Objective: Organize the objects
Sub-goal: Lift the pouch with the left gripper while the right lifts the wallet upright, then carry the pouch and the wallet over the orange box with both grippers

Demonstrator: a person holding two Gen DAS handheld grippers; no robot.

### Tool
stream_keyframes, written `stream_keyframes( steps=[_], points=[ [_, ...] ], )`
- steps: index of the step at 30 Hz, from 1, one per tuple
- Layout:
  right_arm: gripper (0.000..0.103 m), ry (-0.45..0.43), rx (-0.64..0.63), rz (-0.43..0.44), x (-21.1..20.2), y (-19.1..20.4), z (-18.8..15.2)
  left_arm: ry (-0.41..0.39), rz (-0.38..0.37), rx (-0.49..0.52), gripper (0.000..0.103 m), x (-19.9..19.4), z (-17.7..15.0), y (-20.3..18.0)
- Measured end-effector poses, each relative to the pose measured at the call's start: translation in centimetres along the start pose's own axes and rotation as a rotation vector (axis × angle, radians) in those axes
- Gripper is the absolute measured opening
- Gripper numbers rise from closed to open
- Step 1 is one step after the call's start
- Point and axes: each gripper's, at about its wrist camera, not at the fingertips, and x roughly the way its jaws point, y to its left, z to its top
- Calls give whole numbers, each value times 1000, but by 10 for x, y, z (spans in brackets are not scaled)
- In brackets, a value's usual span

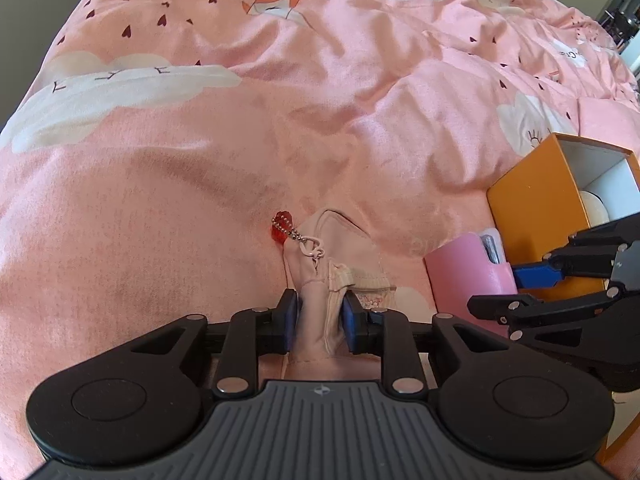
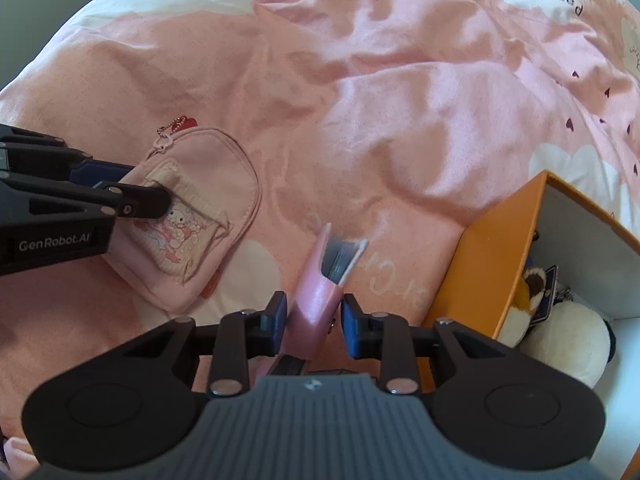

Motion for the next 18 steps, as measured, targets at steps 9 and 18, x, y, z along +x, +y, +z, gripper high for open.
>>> stream_keyframes(
  steps=[9,18],
  points=[
    [30,-26,-30,10,1,4,-4,63,41,-24,39,21,6,-5],
    [25,-210,40,2,-20,14,-36,-71,-25,-54,24,-19,-25,-10]
  ],
)
